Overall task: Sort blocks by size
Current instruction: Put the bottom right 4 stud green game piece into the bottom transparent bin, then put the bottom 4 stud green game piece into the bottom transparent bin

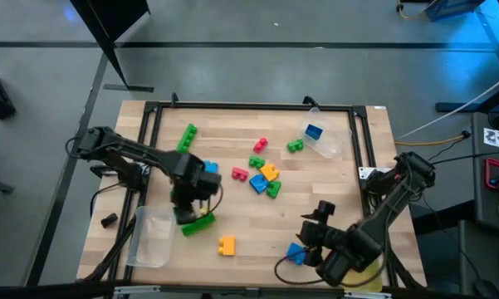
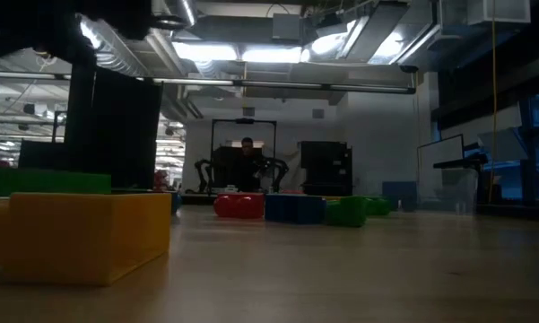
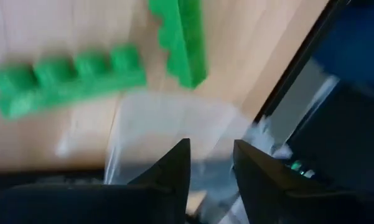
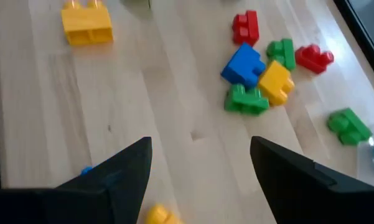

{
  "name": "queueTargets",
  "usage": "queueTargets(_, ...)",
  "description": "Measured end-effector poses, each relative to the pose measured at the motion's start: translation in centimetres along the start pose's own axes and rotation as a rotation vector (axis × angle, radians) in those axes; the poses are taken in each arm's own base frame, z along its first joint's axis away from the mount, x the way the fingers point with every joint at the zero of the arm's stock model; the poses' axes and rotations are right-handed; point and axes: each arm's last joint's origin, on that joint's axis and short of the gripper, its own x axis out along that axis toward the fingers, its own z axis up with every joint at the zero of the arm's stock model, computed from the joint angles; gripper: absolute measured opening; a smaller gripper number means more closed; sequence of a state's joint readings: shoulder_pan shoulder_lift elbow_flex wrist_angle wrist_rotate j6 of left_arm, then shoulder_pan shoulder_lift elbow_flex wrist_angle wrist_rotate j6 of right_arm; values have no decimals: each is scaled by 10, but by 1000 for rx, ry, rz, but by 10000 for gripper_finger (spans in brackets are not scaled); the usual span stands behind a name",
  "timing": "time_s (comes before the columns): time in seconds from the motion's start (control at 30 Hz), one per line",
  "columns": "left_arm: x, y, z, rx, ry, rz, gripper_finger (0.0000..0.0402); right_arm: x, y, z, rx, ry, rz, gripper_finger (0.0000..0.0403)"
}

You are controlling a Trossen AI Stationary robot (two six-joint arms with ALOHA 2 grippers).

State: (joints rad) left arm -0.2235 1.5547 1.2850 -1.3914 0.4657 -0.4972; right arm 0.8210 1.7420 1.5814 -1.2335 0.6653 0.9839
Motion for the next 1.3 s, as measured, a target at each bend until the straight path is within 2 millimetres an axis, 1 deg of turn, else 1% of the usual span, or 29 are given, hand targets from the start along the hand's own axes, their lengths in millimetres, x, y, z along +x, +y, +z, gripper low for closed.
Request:
queueTargets(0.1,8,-4,-5,1,14,53,91,7,-5,8,-8,4,-10,273)
queueTargets(0.23,18,-11,-4,-29,-31,58,89,16,-12,16,5,42,-17,273)
queueTargets(0.37,24,-19,1,28,-92,19,103,22,-17,21,13,77,-9,273)
queueTargets(0.47,29,-21,8,64,-165,12,127,23,-18,22,17,82,-9,273)
queueTargets(0.67,47,-11,18,-56,-298,89,197,23,-18,22,0,83,-7,273)
queueTargets(0.8,60,-3,20,-114,-322,92,226,23,-17,21,-1,103,8,273)
queueTargets(0.9,70,0,23,-139,-348,65,234,23,-17,21,-1,103,8,273)
queueTargets(1.03,82,1,28,-108,-403,16,235,23,-17,21,-1,103,9,273)
queueTargets(1.3,94,10,29,-116,-425,20,235,23,-17,21,0,103,9,273)
